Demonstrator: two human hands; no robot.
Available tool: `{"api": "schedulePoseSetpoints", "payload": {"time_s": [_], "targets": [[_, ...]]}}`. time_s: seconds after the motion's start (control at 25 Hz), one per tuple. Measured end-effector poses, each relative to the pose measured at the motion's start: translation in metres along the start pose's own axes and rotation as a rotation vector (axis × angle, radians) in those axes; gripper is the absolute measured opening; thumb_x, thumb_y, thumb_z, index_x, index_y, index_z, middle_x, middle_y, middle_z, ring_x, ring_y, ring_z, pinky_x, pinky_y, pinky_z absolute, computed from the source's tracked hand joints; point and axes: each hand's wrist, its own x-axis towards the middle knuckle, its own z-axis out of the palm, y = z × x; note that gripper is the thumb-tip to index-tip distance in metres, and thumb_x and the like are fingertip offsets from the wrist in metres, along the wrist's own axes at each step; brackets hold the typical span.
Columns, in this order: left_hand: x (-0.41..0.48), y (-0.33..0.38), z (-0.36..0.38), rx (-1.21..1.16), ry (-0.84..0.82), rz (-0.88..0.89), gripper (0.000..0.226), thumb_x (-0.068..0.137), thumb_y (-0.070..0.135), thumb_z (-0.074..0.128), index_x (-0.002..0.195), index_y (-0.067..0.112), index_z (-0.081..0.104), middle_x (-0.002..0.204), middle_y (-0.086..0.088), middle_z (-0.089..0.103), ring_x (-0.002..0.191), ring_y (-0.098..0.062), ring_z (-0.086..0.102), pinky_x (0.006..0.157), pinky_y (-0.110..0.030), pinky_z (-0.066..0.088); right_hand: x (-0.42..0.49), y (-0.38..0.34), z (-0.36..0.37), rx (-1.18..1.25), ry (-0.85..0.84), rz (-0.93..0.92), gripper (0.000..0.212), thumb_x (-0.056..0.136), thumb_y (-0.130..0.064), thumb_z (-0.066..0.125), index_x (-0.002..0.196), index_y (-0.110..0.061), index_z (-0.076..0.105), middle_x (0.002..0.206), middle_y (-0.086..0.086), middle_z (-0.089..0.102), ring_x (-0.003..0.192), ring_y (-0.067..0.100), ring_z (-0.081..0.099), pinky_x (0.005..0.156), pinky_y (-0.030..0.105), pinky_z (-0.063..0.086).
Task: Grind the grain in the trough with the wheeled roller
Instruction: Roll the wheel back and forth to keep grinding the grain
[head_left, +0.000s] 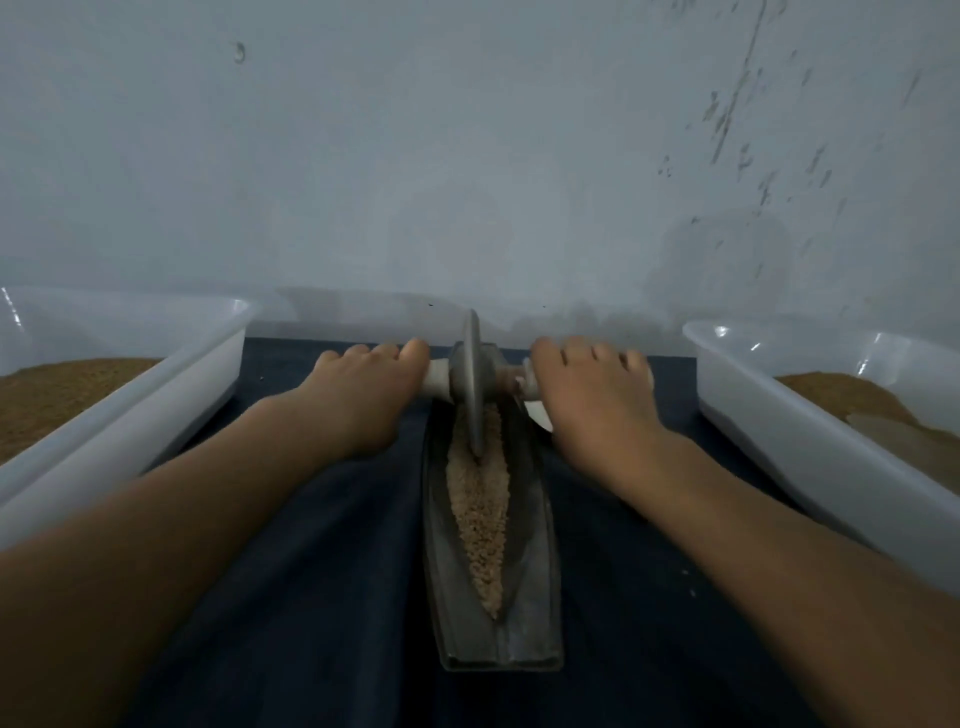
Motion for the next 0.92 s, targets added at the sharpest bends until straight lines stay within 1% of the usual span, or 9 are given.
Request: {"api": "schedulePoseSetpoints", "payload": {"time_s": [0.16,0.28,0.36,0.44,0.52,0.64,0.76,0.84,0.92], "targets": [[-0.016,0.006,-0.001,0.041,0.009,-0.039,0.044,0.088,0.016,0.061,0.118,0.02,0.03,0.12,-0.004,0.05,0.109,-0.027,0.053,0.09,-0.044,0.046,0.002,0.0,-0.005,-0.027,-0.004,-0.011,0.061,0.084,-0.016,0.07,0.133,-0.019,0.035,0.132,0.009,0.049,0.119,0.032,0.046,0.096,0.045,0.036],[-0.072,0.015,-0.006,0.152,0.156,0.103,0.057,0.075,0.013,0.065,0.119,0.023,0.03,0.109,0.002,0.049,0.094,-0.021,0.053,0.074,-0.035,0.039,-0.061,0.005,-0.015,0.051,0.014,-0.11,0.066,0.08,-0.019,0.071,0.132,-0.03,0.032,0.128,0.001,0.049,0.115,0.025,0.047,0.097,0.045,0.037],[-0.101,0.018,-0.017,0.155,0.321,0.236,0.046,0.062,0.005,0.046,0.106,0.02,0.047,0.087,0.0,0.05,0.07,-0.021,0.05,0.059,-0.034,0.031,-0.093,0.011,-0.028,0.083,0.034,-0.172,0.073,0.067,-0.018,0.077,0.124,-0.035,0.034,0.114,-0.005,0.053,0.1,0.02,0.051,0.087,0.043,0.041],[-0.113,0.016,-0.026,0.101,0.372,0.279,0.044,0.061,0.014,0.019,0.093,0.019,0.05,0.073,0.0,0.046,0.057,-0.018,0.04,0.054,-0.032,0.028,-0.104,0.017,-0.032,0.084,0.06,-0.176,0.077,0.055,-0.019,0.081,0.117,-0.036,0.039,0.102,-0.008,0.056,0.087,0.017,0.054,0.076,0.041,0.044],[-0.108,0.021,-0.028,0.151,0.273,0.223,0.042,0.062,0.012,0.021,0.097,0.022,0.041,0.079,0.003,0.045,0.064,-0.016,0.034,0.057,-0.033,0.028,-0.095,0.012,-0.029,0.066,0.041,-0.17,0.069,0.063,-0.016,0.076,0.117,-0.034,0.036,0.104,-0.008,0.052,0.092,0.019,0.053,0.078,0.04,0.04],[-0.063,0.021,-0.007,0.203,0.163,0.078,0.044,0.077,0.013,0.055,0.101,0.027,0.02,0.099,0.005,0.043,0.085,-0.019,0.047,0.07,-0.032,0.032,-0.054,0.007,-0.004,0.091,0.049,-0.118,0.061,0.083,-0.017,0.066,0.13,-0.029,0.03,0.124,-0.001,0.048,0.112,0.025,0.048,0.095,0.044,0.039],[-0.012,0.017,-0.003,0.144,0.146,-0.013,0.041,0.084,0.017,0.061,0.108,0.022,0.029,0.112,-0.002,0.052,0.103,-0.027,0.055,0.085,-0.04,0.042,-0.007,0.007,0.019,0.1,0.069,0.006,0.057,0.086,-0.019,0.067,0.133,-0.023,0.035,0.129,0.004,0.049,0.116,0.028,0.047,0.1,0.044,0.035],[0.002,0.015,0.005,0.112,0.167,-0.041,0.039,0.083,0.016,0.061,0.109,0.021,0.032,0.112,-0.004,0.053,0.103,-0.029,0.055,0.086,-0.044,0.042,0.005,0.005,0.031,0.12,0.12,0.042,0.052,0.085,-0.018,0.067,0.13,-0.022,0.04,0.126,0.004,0.05,0.115,0.027,0.047,0.102,0.044,0.032],[-0.002,0.012,0.02,0.077,0.263,-0.051,0.038,0.083,0.018,0.062,0.108,0.022,0.034,0.109,-0.002,0.054,0.099,-0.028,0.055,0.083,-0.043,0.041,0.002,0.004,0.04,0.114,0.232,0.015,0.052,0.083,-0.018,0.068,0.129,-0.023,0.045,0.124,0.002,0.049,0.114,0.027,0.045,0.106,0.047,0.028]]}}
